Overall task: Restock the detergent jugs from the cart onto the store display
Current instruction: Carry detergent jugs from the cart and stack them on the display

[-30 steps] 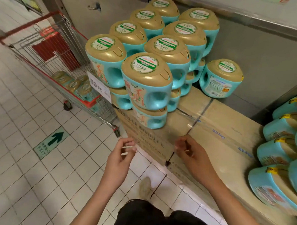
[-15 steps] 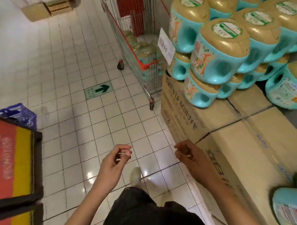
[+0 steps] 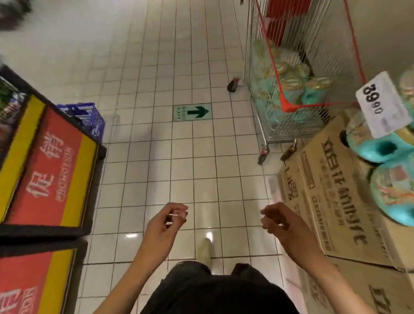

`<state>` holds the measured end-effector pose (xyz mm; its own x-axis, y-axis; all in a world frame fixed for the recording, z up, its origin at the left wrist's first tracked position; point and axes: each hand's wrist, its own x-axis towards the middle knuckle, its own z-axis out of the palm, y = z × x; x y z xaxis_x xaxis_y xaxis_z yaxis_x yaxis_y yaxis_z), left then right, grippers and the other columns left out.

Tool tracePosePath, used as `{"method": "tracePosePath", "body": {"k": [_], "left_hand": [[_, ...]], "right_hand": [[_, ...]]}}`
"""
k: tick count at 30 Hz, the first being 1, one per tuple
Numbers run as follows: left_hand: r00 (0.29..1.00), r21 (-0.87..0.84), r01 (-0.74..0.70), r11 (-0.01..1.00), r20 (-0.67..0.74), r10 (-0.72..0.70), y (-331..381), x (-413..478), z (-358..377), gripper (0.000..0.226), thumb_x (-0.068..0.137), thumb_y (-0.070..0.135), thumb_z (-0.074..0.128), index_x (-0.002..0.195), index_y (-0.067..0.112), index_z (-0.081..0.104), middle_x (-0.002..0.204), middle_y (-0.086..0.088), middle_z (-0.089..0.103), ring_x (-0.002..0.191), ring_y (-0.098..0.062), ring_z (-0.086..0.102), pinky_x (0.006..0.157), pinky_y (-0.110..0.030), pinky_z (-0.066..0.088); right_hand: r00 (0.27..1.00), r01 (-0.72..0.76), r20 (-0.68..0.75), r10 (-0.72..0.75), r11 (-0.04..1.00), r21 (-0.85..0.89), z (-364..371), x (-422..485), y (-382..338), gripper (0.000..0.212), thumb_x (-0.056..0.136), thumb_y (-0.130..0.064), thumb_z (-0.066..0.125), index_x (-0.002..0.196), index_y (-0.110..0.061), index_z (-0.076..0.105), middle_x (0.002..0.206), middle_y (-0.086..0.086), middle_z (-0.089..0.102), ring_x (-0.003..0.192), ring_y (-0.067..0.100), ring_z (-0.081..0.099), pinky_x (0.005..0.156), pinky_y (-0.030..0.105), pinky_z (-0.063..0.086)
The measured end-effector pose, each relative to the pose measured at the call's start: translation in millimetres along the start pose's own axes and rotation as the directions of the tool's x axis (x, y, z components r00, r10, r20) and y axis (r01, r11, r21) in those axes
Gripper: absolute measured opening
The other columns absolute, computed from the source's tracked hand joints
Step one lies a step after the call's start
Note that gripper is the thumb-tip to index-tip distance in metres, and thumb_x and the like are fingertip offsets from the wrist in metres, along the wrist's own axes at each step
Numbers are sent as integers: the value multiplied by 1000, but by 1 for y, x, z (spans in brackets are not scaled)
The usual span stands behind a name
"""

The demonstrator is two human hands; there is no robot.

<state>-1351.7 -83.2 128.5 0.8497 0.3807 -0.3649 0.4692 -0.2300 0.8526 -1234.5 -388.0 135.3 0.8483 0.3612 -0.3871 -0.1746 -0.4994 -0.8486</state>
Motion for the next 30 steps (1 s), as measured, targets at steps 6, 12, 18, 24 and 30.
{"method": "tracePosePath", "body": {"k": [6, 12, 18, 24, 30], "left_hand": [[992, -2, -65, 998, 106, 65, 46, 103, -31, 23, 106, 26, 57, 108, 46, 66, 108, 14, 74, 103, -17, 72, 95, -47, 58], [978, -46, -153, 987, 135, 158, 109, 218, -37, 27, 91, 57, 51, 109, 43, 67, 109, 14, 75, 105, -14, 72, 89, -36, 58], [978, -3, -128, 992, 164, 126, 155, 336, -18, 18, 97, 47, 54, 108, 42, 68, 108, 13, 75, 102, -14, 73, 89, -33, 60], [991, 53, -81, 995, 115, 74, 201, 439, -27, 21, 107, 23, 56, 106, 40, 69, 107, 12, 74, 102, -12, 73, 90, -34, 60], [994, 83, -70, 994, 93, 62, 242, 542, -40, 22, 107, 19, 56, 107, 37, 68, 108, 17, 74, 102, -9, 72, 90, -38, 59]], "right_hand": [[997, -37, -70, 42, 997, 71, 10, 65, -38, 16, 98, -12, 71, 101, -28, 72, 87, -5, 74, 83, 11, 71, 81, 30, 59], [990, -71, -113, 88, 988, 139, -20, 140, -61, 18, 98, -10, 70, 102, -27, 74, 87, 10, 69, 93, 21, 72, 91, 37, 56], [987, -33, -147, 59, 984, 176, -58, 276, -81, 25, 98, -10, 71, 100, -34, 74, 86, 5, 71, 86, 19, 73, 83, 32, 58], [993, 2, -119, 21, 981, 196, -105, 435, -136, 20, 98, -12, 73, 99, -32, 72, 90, 3, 76, 89, 31, 71, 85, 47, 59], [985, 77, -167, -36, 967, 243, -148, 559, -195, 15, 100, -18, 70, 102, -32, 72, 93, -2, 76, 89, 18, 74, 79, 28, 60]]}}
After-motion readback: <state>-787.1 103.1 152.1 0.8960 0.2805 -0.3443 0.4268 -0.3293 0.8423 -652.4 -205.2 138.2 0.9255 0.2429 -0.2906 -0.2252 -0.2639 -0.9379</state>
